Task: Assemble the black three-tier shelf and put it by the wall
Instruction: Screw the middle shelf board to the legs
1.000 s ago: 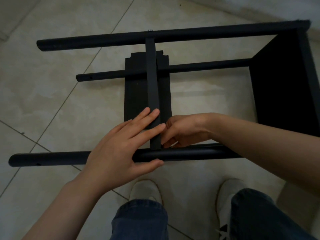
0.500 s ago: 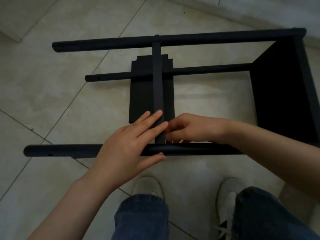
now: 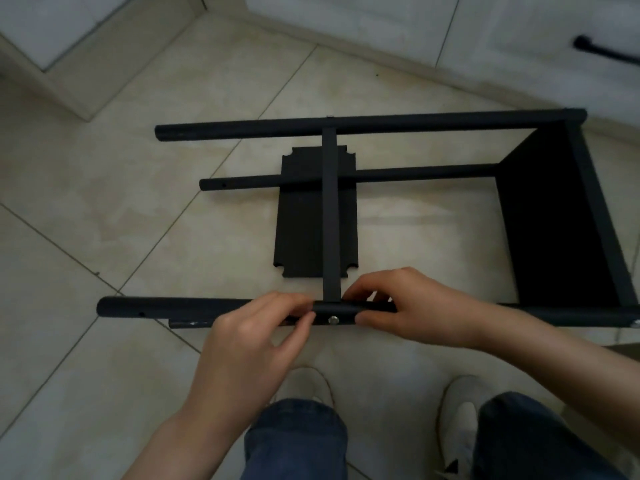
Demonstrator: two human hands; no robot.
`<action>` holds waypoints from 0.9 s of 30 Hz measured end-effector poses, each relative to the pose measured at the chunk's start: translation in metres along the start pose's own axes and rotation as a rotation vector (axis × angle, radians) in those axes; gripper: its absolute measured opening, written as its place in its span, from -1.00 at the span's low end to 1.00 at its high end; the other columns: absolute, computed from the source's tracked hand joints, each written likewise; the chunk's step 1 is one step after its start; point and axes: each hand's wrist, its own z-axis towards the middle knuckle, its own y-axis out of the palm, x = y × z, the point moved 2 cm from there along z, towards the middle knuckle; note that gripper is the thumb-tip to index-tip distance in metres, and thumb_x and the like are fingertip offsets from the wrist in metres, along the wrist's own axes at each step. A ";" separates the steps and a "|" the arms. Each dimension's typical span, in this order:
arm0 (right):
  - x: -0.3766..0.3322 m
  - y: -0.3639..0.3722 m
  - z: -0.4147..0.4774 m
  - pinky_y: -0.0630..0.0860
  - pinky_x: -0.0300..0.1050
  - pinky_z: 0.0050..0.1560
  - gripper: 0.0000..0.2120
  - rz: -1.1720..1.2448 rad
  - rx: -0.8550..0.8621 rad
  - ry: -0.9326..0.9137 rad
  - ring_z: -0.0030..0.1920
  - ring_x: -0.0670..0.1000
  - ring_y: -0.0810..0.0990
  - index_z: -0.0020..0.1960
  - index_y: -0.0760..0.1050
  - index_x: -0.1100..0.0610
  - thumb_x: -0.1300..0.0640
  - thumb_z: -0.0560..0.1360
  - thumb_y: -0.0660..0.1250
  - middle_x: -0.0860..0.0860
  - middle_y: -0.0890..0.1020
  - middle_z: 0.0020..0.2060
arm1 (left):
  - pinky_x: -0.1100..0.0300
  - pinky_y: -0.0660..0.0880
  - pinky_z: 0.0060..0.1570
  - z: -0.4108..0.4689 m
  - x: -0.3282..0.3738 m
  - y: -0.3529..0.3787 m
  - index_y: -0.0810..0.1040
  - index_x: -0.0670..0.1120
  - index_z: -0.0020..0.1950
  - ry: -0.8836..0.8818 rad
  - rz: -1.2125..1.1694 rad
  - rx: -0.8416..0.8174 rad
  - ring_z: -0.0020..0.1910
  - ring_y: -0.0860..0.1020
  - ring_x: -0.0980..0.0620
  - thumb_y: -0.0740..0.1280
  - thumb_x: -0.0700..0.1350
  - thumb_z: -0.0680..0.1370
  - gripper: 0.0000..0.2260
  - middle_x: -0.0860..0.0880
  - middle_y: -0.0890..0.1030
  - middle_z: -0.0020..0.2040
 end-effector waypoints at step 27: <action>-0.045 -0.007 -0.005 0.38 -0.04 -0.08 -0.72 -0.519 -0.166 0.211 0.11 0.22 0.54 0.31 0.38 0.09 0.20 0.60 0.21 0.17 0.51 0.17 | -0.03 0.54 0.05 -0.010 -0.035 0.015 0.58 -0.31 0.02 -1.332 -1.512 0.354 0.06 0.63 -0.17 0.29 -0.29 0.62 -0.89 -0.25 0.71 -0.10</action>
